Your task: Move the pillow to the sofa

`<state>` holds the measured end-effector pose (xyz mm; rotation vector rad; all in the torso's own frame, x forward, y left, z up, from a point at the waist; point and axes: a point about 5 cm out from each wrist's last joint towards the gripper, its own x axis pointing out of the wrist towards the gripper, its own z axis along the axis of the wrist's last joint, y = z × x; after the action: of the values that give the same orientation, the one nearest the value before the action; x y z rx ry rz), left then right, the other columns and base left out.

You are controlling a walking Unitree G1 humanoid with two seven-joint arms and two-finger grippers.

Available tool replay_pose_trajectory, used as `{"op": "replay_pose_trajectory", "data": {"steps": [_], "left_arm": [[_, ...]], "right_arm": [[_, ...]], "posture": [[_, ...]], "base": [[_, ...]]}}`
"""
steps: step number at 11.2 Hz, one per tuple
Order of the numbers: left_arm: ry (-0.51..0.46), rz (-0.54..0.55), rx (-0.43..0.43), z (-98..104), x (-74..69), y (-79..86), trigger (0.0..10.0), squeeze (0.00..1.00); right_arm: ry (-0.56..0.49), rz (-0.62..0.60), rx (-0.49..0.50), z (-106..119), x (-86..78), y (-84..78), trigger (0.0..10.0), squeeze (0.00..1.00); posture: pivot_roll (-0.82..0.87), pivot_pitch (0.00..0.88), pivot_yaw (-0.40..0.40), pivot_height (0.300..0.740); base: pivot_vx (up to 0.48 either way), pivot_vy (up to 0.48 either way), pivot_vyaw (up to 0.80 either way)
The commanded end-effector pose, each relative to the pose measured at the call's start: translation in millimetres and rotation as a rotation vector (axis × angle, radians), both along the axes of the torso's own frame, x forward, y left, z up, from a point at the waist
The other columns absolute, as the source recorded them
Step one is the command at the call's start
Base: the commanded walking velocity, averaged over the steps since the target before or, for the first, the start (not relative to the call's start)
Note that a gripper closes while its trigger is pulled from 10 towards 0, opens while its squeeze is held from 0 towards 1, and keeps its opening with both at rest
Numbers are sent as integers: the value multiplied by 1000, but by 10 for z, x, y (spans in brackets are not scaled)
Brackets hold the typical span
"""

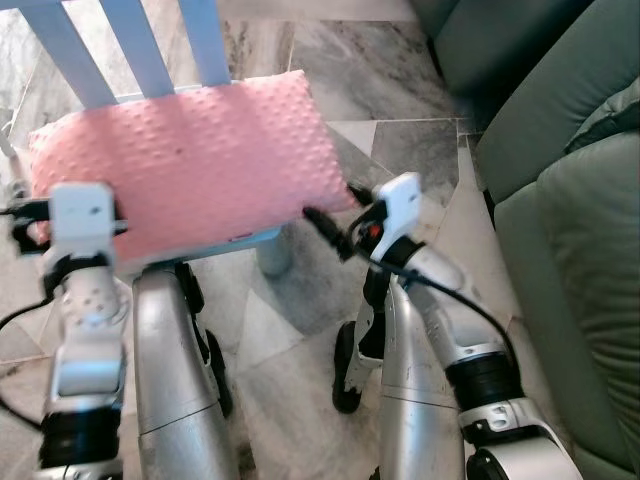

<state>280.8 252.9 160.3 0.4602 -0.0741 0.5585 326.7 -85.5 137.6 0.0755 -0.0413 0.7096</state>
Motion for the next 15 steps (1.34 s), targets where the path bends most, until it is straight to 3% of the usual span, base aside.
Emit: {"op": "replay_pose_trajectory", "data": {"steps": [1, 4, 5, 7, 8, 11, 12, 13, 15], "left_arm": [[45, 35, -9, -118, -82, 55, 10000, 0], [29, 12, -4, -81, 21, -34, 10000, 0], [18, -3, 14, -40, 73, -51, 10000, 0], [49, -49, -30, -91, 181, -85, 10000, 0], [114, -109, -58, -217, 284, -145, 10000, 0], [198, -160, -86, -480, 419, -179, 10000, 0], [243, -216, -103, -629, 467, -225, 10000, 0], [262, -242, -166, -738, 485, -251, 0, 0], [270, -275, -181, -812, 506, -325, 0, 0]], "right_arm": [[-26, 3, -25, -22, -13, 23, 10000, 0], [-71, -35, -9, 62, 30, 26, 10000, 0], [-84, -100, -4, 87, 62, -37, 10000, 0], [-89, -182, -70, 36, 112, -147, 10000, 0], [-75, -205, -129, -36, 145, -184, 10000, 0], [18, -168, -176, -264, 167, -104, 10000, 0], [102, -153, -179, -404, 170, -36, 10000, 0], [137, -166, -214, -486, 178, 18, 0, 0], [186, -198, -210, -528, 210, 86, 0, 0]], "posture": [[36, 449, -118, 465], [28, 433, -110, 465], [27, 431, -108, 465], [27, 432, -107, 465], [23, 432, -107, 465], [10, 432, -109, 465], [8, 430, -113, 465], [2, 427, -114, 465], [-2, 420, -113, 465]], "base": [[0, 0, 800], [0, 0, 800], [0, 0, 0], [0, 0, 0], [0, 0, 0], [0, 0, 0], [0, 0, 0], [0, 0, 0], [0, 0, 0]]}}
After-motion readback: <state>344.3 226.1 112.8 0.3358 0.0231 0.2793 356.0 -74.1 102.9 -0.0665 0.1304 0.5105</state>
